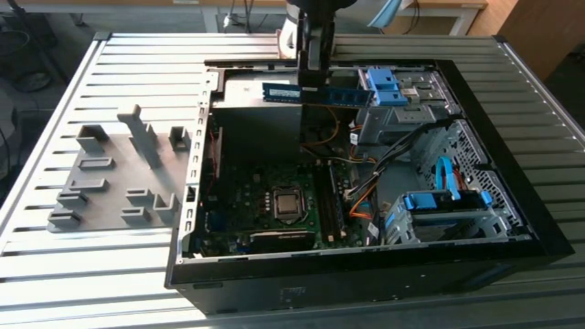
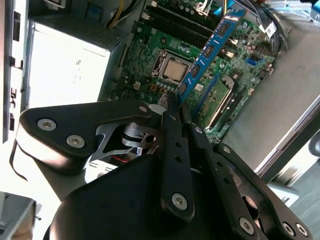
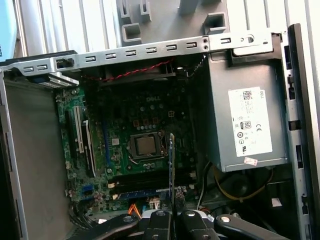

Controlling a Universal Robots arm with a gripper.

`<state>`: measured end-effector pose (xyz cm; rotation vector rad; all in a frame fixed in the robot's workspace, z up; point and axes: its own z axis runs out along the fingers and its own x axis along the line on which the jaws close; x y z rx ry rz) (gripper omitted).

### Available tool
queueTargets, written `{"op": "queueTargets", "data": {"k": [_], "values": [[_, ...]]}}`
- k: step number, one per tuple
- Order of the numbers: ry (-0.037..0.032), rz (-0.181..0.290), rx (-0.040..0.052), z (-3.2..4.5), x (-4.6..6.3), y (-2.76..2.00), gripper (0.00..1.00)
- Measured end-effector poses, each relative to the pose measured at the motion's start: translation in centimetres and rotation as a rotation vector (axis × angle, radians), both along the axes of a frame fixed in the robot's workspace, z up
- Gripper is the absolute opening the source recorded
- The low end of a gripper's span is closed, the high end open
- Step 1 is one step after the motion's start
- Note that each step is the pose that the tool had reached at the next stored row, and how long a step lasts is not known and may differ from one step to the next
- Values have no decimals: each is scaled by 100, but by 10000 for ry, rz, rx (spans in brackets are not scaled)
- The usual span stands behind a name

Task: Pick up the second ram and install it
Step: 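Insert the second ram into the second slot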

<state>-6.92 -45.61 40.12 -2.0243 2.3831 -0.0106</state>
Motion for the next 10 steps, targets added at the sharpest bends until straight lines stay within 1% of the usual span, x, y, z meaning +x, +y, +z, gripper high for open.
{"op": "queueTargets", "data": {"k": [6,10], "values": [[0,-469,0,-2,0,0,14],[0,-676,0,-3,0,0,14]]}}
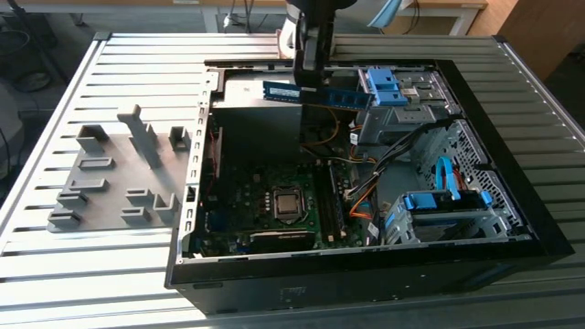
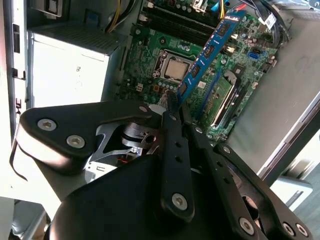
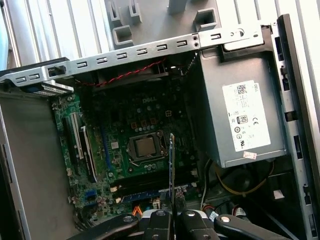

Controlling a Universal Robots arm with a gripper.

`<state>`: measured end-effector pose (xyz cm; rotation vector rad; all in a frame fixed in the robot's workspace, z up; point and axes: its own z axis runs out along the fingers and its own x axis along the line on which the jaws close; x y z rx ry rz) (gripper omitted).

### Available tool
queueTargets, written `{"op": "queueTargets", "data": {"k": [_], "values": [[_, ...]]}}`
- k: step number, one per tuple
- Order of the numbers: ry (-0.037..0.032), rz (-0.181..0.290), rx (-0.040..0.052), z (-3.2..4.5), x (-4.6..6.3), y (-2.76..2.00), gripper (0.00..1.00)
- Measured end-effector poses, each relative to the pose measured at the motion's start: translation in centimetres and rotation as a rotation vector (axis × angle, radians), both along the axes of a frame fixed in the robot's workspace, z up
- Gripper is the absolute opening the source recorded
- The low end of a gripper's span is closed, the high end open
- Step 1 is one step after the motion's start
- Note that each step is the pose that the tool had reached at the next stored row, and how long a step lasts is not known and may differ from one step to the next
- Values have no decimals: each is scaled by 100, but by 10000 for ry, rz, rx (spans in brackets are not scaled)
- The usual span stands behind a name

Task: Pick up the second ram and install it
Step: 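Insert the second ram into the second slot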

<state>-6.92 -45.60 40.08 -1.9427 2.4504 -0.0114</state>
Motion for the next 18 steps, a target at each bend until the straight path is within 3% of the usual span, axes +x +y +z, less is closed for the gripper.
{"op": "queueTargets", "data": {"k": [18], "values": [[0,-242,0,-1,0,0,14]]}}
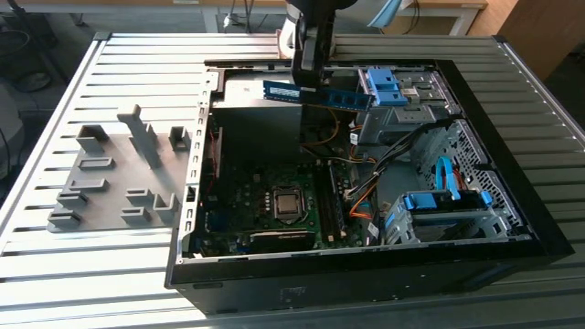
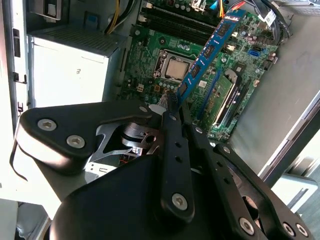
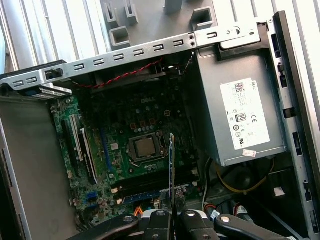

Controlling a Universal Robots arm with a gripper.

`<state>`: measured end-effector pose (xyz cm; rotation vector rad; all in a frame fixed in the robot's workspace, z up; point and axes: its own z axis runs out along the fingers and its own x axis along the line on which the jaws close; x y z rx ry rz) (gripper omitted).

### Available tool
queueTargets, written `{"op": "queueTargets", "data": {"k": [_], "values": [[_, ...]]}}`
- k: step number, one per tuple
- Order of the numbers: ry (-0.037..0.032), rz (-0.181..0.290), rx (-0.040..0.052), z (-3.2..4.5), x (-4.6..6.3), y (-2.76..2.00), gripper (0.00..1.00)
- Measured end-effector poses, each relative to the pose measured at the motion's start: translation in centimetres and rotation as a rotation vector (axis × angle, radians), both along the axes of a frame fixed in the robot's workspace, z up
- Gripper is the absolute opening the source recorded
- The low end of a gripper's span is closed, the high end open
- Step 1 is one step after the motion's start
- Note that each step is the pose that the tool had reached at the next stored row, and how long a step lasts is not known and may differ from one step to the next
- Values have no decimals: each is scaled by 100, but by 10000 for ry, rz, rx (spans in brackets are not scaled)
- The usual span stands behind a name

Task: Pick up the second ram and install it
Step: 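Insert the second ram into the second slot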

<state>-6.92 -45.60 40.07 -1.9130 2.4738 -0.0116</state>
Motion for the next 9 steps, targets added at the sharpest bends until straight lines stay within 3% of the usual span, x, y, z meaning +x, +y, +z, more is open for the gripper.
{"op": "queueTargets", "data": {"k": [9], "values": [[0,-528,1,-2,0,0,14]]}}
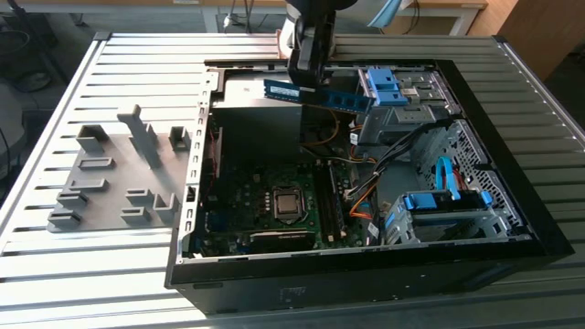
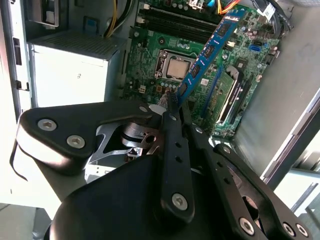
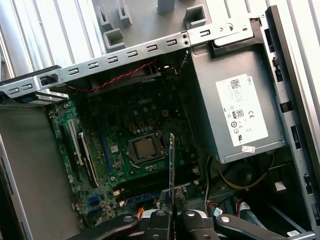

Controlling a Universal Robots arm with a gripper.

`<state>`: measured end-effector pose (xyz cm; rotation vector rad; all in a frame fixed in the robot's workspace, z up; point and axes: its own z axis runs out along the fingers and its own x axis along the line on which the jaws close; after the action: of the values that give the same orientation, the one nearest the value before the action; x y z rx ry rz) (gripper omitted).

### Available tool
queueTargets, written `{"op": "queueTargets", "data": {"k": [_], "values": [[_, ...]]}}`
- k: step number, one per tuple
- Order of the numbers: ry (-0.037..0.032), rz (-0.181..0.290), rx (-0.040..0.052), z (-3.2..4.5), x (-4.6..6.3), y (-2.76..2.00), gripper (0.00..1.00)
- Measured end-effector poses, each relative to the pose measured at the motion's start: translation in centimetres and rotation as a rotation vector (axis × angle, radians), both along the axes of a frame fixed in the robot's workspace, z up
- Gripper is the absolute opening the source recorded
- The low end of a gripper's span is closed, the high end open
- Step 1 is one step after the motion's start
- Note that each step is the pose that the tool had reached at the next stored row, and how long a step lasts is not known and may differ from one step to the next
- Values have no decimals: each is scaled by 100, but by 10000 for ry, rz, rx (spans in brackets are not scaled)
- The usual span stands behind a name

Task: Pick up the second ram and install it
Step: 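Insert the second ram into the second slot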

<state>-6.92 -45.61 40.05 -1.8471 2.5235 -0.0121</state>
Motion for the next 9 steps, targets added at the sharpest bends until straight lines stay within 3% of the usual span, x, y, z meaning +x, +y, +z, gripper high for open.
{"op": "queueTargets", "data": {"k": [9], "values": [[0,-690,-1,-2,0,0,14]]}}
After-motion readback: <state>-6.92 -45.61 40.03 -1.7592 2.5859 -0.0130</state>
